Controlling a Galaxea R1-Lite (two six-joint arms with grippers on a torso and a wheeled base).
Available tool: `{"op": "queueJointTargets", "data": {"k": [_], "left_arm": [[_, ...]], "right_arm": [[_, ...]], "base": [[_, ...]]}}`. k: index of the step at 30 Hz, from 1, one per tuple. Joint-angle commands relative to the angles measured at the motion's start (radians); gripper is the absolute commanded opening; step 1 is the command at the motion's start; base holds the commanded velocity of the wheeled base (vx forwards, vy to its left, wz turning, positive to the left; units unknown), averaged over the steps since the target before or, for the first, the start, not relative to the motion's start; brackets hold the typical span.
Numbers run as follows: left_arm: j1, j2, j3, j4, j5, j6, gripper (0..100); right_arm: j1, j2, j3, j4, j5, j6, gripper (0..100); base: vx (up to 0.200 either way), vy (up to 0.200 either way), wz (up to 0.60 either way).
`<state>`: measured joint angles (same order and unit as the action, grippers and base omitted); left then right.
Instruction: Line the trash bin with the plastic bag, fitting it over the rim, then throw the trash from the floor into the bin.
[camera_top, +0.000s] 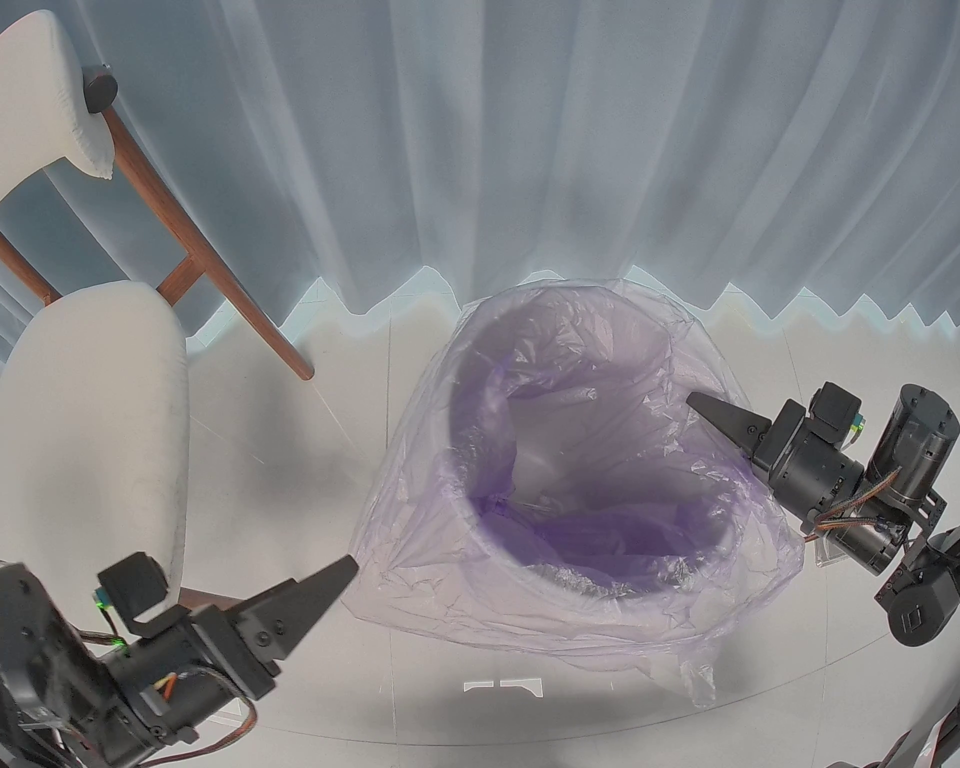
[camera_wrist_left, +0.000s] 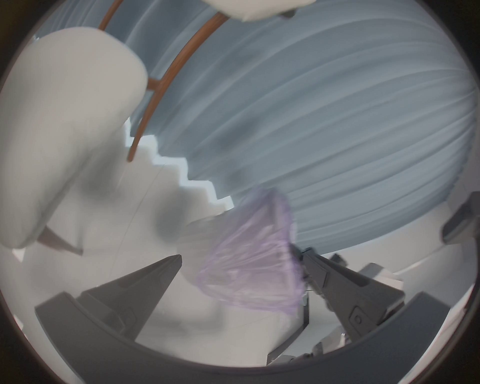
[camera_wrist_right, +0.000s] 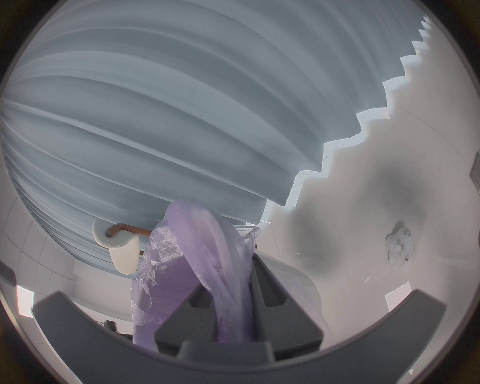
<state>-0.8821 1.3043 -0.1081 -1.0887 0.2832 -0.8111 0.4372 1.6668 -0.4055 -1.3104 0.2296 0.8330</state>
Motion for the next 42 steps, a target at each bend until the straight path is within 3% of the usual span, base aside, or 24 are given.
{"op": "queueJointTargets", "data": {"k": [1,2,4,5,7,9,10,11,12,13,17,20,23,29,35,42], "left_arm": [[-0.009,-0.373,0.025,-0.008,-0.048,0.104,100],[-0.018,-0.401,0.031,-0.010,-0.090,0.142,100],[-0.032,-0.439,0.034,-0.008,-0.254,0.227,100],[-0.029,-0.439,0.030,-0.007,-0.282,0.233,100],[-0.026,-0.424,-0.027,0.006,-0.423,0.243,100],[-0.028,-0.376,-0.091,0.041,-0.453,0.247,100],[-0.028,-0.376,-0.091,0.041,-0.453,0.247,100],[-0.026,-0.304,-0.213,0.109,-0.455,0.267,100],[-0.026,-0.295,-0.232,0.119,-0.455,0.270,100],[-0.017,-0.235,-0.343,0.188,-0.453,0.274,100],[0.022,-0.111,-0.539,0.314,-0.458,0.280,100],[0.031,-0.100,-0.542,0.303,-0.452,0.280,100],[0.149,-0.108,-0.548,0.317,-0.455,0.286,100],[0.304,-0.097,-0.581,0.320,-0.458,0.329,100],[0.308,-0.079,-0.571,0.320,-0.460,0.334,100],[0.307,-0.079,-0.552,0.322,-0.461,0.368,100]], "right_arm": [[-0.025,0.041,-0.013,0.003,-0.006,-0.032,0],[-0.026,0.044,-0.016,0.005,-0.007,-0.037,0],[-0.029,0.067,-0.036,0.007,-0.007,-0.049,0],[-0.029,0.073,-0.042,0.007,-0.010,-0.054,0],[-0.026,0.120,-0.075,0.046,-0.045,-0.091,0],[-0.018,0.149,-0.098,0.085,-0.079,-0.121,0],[-0.018,0.149,-0.098,0.085,-0.079,-0.121,0],[-0.005,0.188,-0.125,0.115,-0.121,-0.155,0],[-0.003,0.194,-0.130,0.117,-0.125,-0.160,0],[0.005,0.226,-0.154,0.119,-0.141,-0.181,0],[0.023,0.310,-0.190,0.100,-0.147,-0.232,0],[0.034,0.369,-0.210,0.054,-0.147,-0.239,0],[0.041,0.459,-0.251,-0.018,-0.151,-0.241,0],[0.044,0.544,-0.300,-0.041,-0.184,-0.238,0],[0.041,0.628,-0.372,-0.066,-0.230,-0.239,0],[0.037,0.677,-0.450,-0.044,-0.225,-0.239,0]], "base": [[0.000,0.000,0.00],[0.000,0.000,0.00],[0.000,0.000,0.00],[0.000,0.000,0.00],[0.000,0.000,0.00],[0.000,0.000,0.00],[0.000,0.000,0.00],[0.000,0.000,0.00],[0.000,0.000,0.00],[0.000,0.000,0.00],[0.000,0.000,0.00],[0.000,0.000,0.00],[0.000,0.000,0.00],[0.000,0.000,0.00],[0.000,0.000,0.00],[0.000,0.000,0.00]]}}
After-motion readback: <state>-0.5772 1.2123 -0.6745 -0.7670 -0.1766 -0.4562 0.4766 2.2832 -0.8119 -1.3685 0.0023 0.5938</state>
